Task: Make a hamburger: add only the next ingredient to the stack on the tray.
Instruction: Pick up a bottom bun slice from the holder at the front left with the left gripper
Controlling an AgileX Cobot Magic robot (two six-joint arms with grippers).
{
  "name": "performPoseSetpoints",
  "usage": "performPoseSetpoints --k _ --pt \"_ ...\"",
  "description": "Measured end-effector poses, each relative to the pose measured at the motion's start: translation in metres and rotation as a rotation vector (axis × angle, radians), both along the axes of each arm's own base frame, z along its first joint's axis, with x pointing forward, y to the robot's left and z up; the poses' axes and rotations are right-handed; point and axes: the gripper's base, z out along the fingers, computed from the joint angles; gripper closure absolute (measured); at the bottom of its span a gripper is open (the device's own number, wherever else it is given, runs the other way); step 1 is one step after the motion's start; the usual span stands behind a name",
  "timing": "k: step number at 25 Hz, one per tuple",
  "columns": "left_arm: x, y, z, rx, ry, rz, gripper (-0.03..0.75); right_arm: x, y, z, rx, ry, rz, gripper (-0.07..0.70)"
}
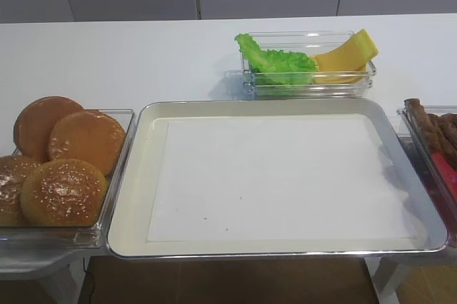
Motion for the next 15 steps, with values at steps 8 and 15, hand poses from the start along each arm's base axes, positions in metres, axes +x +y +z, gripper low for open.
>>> performPoseSetpoints --k 8,15 --pt "0.071 -0.006 -0.004 0.033 0.099 -0.030 0.235 0.000 0.000 0.000 -0.002 0.000 0.001 0.528" --pt "0.115 -0.014 -0.025 0.055 0.206 -0.131 0.235 0.000 0.000 0.000 -0.002 0.000 0.001 0.530"
